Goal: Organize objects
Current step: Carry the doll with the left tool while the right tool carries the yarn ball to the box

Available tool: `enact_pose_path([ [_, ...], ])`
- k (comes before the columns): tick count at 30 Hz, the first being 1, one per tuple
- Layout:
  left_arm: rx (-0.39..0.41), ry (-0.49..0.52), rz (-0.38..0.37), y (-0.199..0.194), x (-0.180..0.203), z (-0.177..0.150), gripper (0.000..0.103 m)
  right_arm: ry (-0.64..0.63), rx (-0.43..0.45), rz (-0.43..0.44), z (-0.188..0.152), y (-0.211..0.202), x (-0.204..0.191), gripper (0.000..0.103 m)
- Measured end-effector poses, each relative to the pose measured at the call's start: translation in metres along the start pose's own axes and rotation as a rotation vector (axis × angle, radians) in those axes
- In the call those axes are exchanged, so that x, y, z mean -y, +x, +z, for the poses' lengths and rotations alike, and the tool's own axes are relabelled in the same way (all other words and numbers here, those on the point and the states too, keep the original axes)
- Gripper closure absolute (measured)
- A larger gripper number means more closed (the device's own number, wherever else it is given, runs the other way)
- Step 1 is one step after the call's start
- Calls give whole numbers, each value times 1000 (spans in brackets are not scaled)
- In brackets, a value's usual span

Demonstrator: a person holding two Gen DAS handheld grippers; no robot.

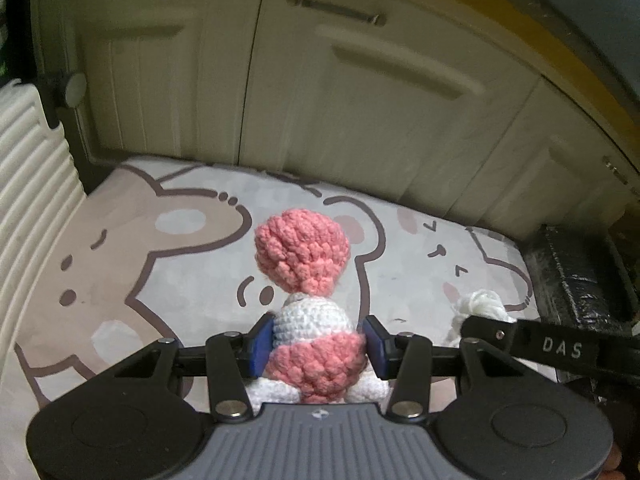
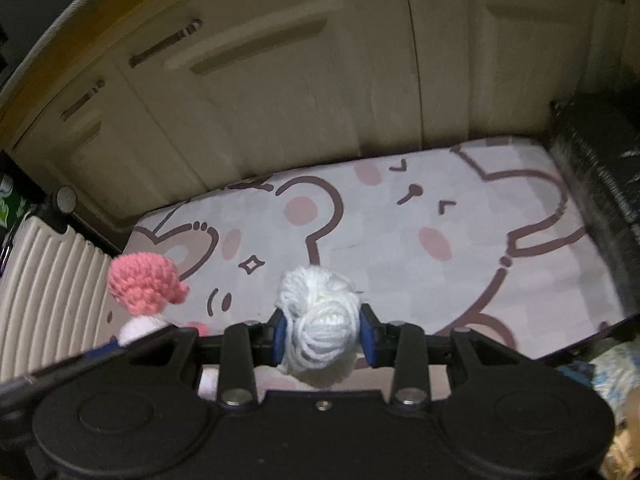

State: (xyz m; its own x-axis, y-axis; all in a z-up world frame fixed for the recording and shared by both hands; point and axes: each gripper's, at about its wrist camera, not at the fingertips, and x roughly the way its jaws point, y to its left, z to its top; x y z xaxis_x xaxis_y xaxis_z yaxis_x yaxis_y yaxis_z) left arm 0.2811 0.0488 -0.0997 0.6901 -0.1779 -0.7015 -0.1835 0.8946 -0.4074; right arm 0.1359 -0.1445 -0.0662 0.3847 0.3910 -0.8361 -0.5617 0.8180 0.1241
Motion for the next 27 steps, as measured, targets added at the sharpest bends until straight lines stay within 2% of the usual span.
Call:
enact_pose_path([
  [15,78,83,-57,-53,27,-10,54,-65,116,-37,-16,-74,20,66],
  [27,91,119,-161,-68,78,-16,54,-45,155,-111,-31,-119,76,66],
])
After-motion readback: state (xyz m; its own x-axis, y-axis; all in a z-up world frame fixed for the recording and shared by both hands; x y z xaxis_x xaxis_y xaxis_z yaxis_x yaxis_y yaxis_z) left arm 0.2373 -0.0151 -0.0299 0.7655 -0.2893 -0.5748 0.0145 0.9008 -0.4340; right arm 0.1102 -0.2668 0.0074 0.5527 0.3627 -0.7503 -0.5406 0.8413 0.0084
